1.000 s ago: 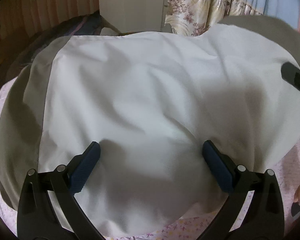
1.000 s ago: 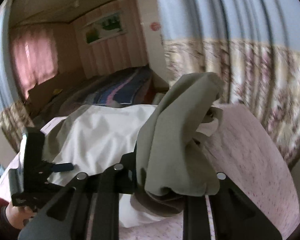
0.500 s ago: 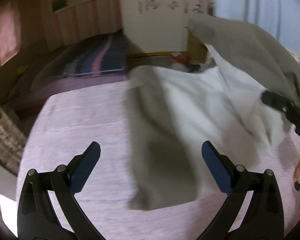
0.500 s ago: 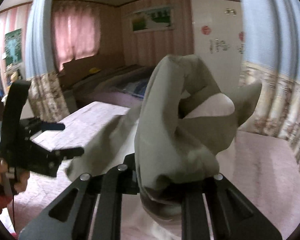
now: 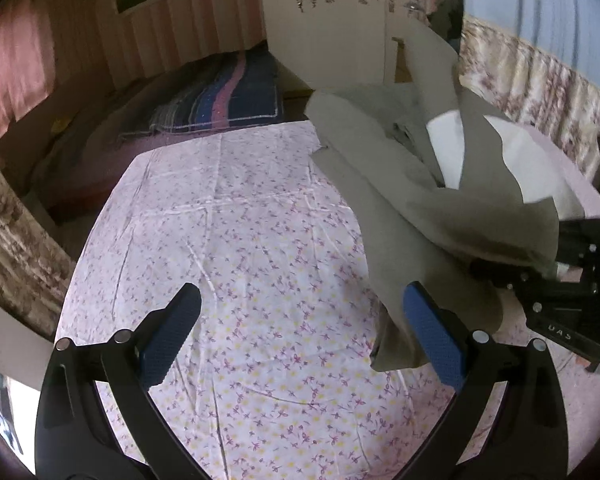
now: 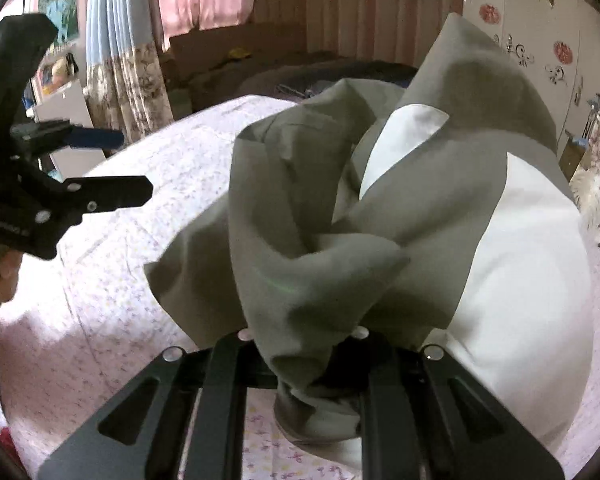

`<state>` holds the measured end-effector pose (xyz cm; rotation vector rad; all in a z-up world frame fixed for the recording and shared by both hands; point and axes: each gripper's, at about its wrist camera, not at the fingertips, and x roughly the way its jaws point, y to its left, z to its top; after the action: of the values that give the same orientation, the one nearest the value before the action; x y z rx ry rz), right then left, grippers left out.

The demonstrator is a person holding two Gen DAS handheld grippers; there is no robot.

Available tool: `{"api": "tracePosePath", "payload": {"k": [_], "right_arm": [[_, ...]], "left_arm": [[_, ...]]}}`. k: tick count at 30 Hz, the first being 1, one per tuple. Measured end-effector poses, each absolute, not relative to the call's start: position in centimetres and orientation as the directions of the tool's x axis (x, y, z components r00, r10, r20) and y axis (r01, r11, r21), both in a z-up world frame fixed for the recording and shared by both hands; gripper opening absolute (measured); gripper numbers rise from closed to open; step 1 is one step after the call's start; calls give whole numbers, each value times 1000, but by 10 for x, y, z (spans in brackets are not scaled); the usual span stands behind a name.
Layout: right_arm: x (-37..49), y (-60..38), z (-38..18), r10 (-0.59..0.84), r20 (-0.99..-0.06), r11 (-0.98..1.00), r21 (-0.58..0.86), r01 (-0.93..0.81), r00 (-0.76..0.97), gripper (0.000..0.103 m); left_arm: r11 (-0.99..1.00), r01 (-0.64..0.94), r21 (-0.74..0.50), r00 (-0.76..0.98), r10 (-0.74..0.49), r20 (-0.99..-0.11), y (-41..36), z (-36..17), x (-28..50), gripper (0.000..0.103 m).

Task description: Fold large clothes

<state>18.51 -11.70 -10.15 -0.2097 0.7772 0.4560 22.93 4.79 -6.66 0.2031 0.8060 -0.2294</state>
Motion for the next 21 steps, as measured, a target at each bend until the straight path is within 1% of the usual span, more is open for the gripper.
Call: {"api": "tracePosePath", "payload": {"k": [2,4,5,6,7,9,12,14,17,18,19,21], "right_arm": [[183,-118,-97,311,-718,883,-24,-468,623,19],[177,-119,-89,313,-718,883,-22,-470,621,27],[171,-120,-82,327,-715,877,-14,-481,618,37],[165,-120,-78,331,-709,874,-19,-486,622,43],[159,-120,-73,329,-703,873,-27,-486,630,45],[144,-125,-59,343,-682,872,-25,-489,646,56],[117,-141,-39,344,-649,881,-28,-473,679,66],[104,-155,-27,338,-628,890,-29,-455,701,71],[89,-178,-9,312,-588,913,-30,-406,746,72],[86,-190,-5,300,-573,923,-27,-383,763,78],[88,-200,-1,284,-561,934,-21,-357,778,80],[97,-228,5,239,-548,958,0,-286,802,82]], "left_arm": [[952,292,90,673,-138,-727,46,-68,226,100],[951,297,83,673,-147,-724,45,-66,223,100],[951,300,77,672,-153,-724,45,-66,223,100],[951,301,76,672,-155,-724,45,-65,222,100],[950,304,76,670,-156,-726,44,-64,220,100],[949,306,79,669,-155,-727,44,-63,219,100],[947,311,77,671,-162,-723,43,-60,213,100],[948,311,67,674,-170,-719,43,-57,209,100],[949,313,45,676,-189,-712,44,-51,205,100],[949,313,38,678,-195,-708,44,-49,203,100],[949,314,32,681,-202,-704,44,-46,202,100],[947,320,11,684,-223,-695,41,-39,198,100]]}}
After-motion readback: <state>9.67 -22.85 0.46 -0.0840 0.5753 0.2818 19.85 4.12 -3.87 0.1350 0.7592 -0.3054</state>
